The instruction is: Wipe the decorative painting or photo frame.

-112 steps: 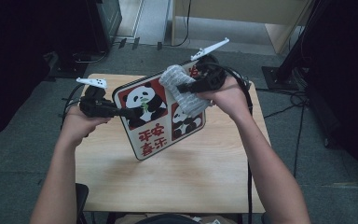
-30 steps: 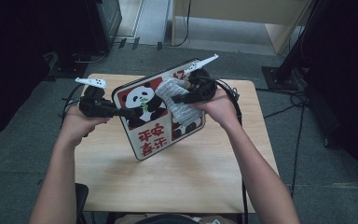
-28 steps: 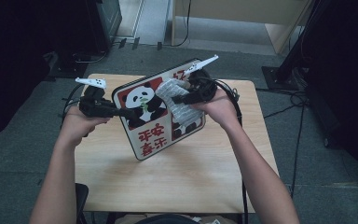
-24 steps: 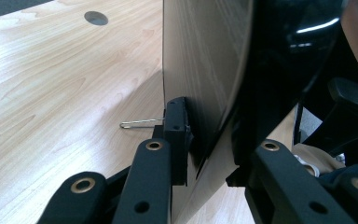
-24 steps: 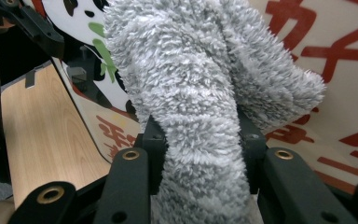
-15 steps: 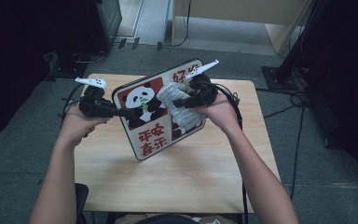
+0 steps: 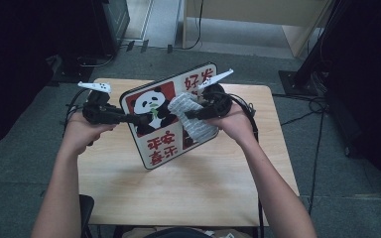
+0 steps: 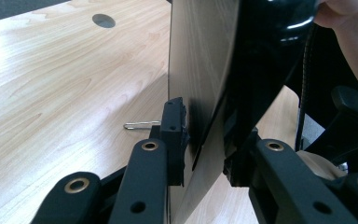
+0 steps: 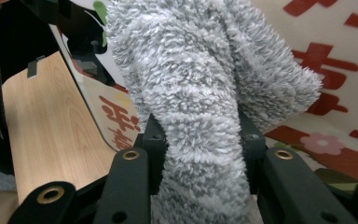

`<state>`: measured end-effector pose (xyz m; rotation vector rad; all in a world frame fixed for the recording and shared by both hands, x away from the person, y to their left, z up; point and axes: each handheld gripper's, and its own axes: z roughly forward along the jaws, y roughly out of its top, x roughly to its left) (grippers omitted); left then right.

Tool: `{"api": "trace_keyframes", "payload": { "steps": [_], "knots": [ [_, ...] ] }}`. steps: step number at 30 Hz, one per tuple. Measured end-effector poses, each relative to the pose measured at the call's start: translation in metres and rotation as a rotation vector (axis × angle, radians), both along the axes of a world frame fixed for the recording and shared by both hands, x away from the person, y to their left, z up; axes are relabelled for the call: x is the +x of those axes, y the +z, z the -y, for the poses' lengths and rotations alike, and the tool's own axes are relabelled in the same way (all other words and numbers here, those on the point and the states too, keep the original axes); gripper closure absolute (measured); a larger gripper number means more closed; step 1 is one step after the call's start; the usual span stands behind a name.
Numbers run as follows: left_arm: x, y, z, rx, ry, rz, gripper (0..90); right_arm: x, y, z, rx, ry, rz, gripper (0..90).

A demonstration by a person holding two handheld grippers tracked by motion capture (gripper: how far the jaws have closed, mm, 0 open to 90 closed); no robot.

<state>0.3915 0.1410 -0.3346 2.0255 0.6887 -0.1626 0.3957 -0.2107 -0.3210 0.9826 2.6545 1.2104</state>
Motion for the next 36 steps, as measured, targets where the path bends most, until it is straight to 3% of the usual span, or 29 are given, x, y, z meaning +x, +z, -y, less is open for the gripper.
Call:
{"api": "trace_keyframes", "payload": {
  "steps": [9, 13, 30, 36],
  "knots": [
    [-0.001, 0.002, -0.003, -0.018, -0.003, 0.003, 73.6, -0.002, -0.007, 0.002, -0.002, 0.002, -0.008, 65.7],
    [-0.002, 0.002, -0.003, 0.0, -0.005, 0.016, 70.9, -0.003, -0.011, 0.001, -0.005, 0.006, -0.008, 65.7],
    [-0.002, 0.001, -0.001, -0.001, -0.006, 0.02, 70.3, -0.006, -0.029, 0.003, -0.006, 0.008, -0.03, 65.7],
    [-0.001, 0.001, -0.001, 0.006, -0.005, 0.02, 63.7, -0.007, -0.033, 0.003, 0.0, 0.007, -0.033, 65.7]
  ]
}}
